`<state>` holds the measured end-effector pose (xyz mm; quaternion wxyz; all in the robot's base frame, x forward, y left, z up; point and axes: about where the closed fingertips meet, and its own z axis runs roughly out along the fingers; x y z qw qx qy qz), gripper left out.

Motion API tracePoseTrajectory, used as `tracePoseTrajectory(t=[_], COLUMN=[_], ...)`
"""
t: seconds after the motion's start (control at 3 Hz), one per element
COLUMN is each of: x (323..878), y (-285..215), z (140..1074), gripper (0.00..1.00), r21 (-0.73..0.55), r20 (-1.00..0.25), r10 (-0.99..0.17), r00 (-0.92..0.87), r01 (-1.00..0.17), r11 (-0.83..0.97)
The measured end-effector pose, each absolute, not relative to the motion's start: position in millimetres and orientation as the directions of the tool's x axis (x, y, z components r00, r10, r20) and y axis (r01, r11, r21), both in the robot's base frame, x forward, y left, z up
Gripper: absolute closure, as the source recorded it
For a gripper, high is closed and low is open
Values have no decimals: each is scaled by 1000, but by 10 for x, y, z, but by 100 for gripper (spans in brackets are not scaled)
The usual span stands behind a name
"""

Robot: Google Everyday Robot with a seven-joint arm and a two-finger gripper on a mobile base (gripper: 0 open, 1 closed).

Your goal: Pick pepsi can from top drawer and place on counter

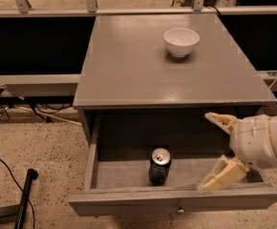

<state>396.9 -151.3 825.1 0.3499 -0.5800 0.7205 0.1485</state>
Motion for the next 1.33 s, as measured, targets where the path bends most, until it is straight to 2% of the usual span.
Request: tracePoseTrajectory(t=[0.33, 1.0, 1.33], x=[4043, 4100, 4284], y=[-1501, -1305, -1128], z=[8266, 7862, 7504], gripper=[0, 0, 0], r21=[-242, -196, -231], r20=[-706, -750, -793], r10=[-706, -661, -608], r00=[-54, -34, 44], r01=[-919, -942, -944], r11=[312, 272, 234])
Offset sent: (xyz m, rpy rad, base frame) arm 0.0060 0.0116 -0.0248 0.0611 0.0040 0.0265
